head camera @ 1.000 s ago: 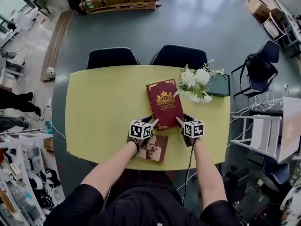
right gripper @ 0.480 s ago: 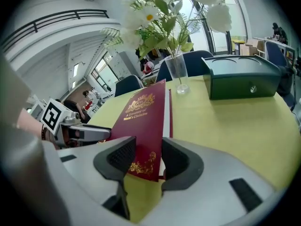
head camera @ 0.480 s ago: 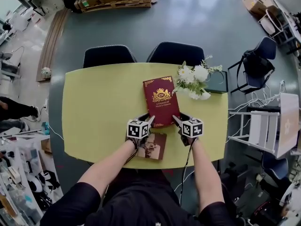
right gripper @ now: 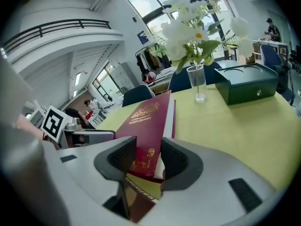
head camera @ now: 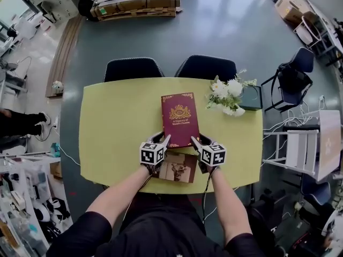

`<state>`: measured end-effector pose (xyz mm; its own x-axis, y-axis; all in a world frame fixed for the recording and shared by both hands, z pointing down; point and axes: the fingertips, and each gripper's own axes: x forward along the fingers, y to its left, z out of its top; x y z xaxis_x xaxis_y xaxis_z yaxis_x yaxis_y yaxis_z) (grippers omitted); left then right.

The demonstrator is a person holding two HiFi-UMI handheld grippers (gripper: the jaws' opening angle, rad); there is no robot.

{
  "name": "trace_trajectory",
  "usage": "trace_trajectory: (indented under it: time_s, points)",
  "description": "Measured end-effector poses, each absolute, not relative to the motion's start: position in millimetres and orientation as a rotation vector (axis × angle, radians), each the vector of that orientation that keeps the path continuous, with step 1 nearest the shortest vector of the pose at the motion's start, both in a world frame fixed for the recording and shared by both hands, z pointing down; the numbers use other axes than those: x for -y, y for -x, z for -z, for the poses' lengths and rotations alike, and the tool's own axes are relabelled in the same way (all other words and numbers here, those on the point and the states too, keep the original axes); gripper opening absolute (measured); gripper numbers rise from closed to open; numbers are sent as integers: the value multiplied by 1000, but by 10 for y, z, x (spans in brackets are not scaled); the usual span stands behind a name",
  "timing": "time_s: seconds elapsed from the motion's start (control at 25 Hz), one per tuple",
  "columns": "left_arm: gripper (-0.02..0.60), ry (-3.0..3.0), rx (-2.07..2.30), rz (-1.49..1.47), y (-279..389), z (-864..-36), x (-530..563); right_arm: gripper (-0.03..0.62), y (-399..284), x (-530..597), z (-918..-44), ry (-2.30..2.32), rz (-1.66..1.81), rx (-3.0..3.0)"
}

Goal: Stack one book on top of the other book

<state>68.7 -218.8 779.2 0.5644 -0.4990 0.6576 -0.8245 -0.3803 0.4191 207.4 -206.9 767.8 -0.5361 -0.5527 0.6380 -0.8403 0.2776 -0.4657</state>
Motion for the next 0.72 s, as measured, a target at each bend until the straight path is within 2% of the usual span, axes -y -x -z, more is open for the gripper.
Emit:
trace_trajectory:
  time_s: [0.4, 0.72]
  points:
    - [137, -2185, 1219, -578, 446, -7225, 1990, 172, -938, 1836, -7326, -1317, -1152, 2331]
    - [137, -2218, 1303, -604, 1514, -7127, 1677, 172, 138, 1545, -7281, -1291, -1169, 2364]
